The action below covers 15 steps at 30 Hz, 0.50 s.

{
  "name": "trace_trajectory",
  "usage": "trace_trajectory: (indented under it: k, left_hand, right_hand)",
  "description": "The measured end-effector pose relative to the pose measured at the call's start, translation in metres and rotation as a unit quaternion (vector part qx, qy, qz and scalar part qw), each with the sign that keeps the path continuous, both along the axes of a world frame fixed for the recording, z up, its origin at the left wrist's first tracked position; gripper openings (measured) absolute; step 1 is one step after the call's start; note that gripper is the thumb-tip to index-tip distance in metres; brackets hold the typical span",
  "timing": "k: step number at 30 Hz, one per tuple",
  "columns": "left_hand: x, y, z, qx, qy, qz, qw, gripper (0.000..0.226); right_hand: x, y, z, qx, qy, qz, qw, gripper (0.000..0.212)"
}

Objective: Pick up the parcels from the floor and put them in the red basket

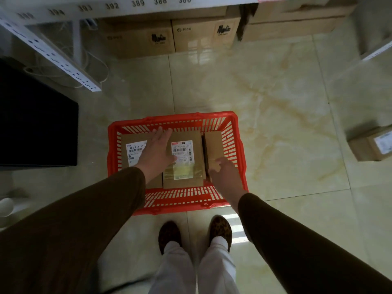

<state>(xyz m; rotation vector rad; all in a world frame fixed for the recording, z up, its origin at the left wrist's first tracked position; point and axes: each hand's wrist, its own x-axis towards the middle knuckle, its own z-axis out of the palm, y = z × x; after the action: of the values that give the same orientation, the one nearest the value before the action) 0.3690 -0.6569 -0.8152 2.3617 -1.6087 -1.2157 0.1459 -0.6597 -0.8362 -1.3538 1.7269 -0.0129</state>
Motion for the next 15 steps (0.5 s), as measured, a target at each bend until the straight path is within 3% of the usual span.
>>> trace_trajectory:
  k: [6,9,15]
  left_hand:
    - [-0.057,-0.008,0.073,-0.038,0.108,0.034,0.993,0.065]
    - [-0.093,-0.015,0.1,-0.057,0.095,0.017,0.994,0.052]
    - [-0.182,-0.028,0.123,-0.056,0.09,-0.016,0.994,0.048]
  right_hand:
    - [-0.047,-0.027,0.063,-0.092,-0.024,-0.054,0.994,0.036]
    - [-0.08,-0.033,0.091,-0.11,-0.033,-0.087,0.99,0.037]
    - [-0.177,-0.036,0.121,-0.141,-0.043,-0.106,0.983,0.034]
